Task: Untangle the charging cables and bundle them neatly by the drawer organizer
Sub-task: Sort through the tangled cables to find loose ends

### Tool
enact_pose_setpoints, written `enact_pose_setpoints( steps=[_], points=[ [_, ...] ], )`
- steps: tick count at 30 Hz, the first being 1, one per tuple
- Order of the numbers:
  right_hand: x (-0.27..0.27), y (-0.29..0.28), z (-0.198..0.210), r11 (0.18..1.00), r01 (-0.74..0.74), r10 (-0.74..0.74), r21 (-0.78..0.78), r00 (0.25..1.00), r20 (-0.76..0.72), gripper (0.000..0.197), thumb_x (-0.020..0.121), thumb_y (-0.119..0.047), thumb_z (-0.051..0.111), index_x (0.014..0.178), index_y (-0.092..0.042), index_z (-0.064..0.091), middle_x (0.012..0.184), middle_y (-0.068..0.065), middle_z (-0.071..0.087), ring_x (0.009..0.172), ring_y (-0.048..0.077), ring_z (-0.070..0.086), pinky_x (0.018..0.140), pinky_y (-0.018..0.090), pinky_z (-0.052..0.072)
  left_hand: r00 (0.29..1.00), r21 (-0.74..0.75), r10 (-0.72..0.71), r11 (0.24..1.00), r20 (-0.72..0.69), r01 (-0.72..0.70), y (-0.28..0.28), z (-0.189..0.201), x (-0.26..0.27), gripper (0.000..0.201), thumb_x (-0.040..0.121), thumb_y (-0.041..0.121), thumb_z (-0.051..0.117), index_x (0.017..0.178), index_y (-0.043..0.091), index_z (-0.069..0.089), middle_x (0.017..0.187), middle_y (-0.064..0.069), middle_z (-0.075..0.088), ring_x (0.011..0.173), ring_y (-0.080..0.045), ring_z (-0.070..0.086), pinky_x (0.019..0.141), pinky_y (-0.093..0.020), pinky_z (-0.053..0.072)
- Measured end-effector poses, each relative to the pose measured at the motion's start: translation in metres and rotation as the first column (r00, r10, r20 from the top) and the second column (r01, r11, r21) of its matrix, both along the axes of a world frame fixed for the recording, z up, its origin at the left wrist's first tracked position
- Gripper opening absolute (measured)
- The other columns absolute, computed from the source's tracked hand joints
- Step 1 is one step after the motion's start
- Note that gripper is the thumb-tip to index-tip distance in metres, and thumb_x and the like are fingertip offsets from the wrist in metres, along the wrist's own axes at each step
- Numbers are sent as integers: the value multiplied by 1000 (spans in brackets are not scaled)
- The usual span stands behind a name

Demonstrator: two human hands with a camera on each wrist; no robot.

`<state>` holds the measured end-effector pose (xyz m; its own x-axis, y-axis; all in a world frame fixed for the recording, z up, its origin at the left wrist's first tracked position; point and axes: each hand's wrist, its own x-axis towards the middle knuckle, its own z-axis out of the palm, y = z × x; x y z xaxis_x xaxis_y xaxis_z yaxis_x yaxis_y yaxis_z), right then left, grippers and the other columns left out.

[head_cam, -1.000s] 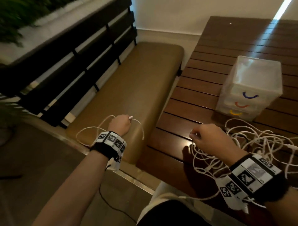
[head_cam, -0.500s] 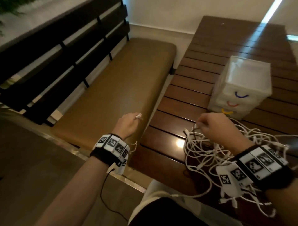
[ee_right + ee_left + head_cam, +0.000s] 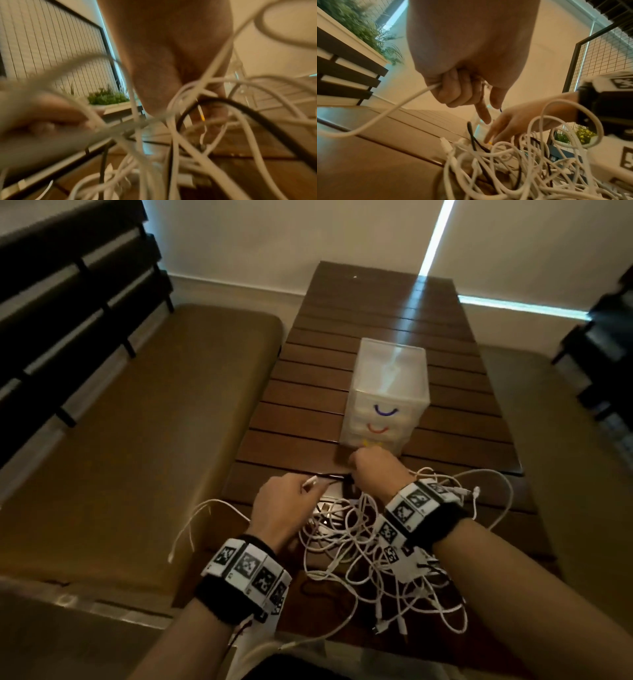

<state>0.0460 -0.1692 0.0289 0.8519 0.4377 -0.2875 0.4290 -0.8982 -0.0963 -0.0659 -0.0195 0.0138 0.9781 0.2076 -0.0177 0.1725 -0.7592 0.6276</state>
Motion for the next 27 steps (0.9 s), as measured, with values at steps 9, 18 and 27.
enact_pose_setpoints(
  steps=[9,18,27],
  points=[
    [-6,16,-6,985,-160,170,-64,969,180,19,97,-16,48,111,-10,59,109,14,65,99,35,65,73,38,44,994,-70,93,994,54,-89,-15,5,8,61,99,56,34,56,16,50,58,1,57,63,-20,56,58,-35,35],
    [-52,7,59,812,-440,186,383,817,545,15,98,-28,53,96,-20,66,67,-3,66,52,17,61,46,28,46,984,-571,168,815,67,-100,18,23,11,61,96,56,28,76,15,69,61,6,63,58,-11,56,53,-22,44],
    [-94,32,45,613,-360,131,704,924,359,35,95,-17,56,129,-23,58,96,3,66,85,18,56,73,36,52,981,-796,171,579,-93,-177,8,37,-21,75,90,69,17,84,15,68,65,-14,69,63,-25,69,54,-34,56]
  ],
)
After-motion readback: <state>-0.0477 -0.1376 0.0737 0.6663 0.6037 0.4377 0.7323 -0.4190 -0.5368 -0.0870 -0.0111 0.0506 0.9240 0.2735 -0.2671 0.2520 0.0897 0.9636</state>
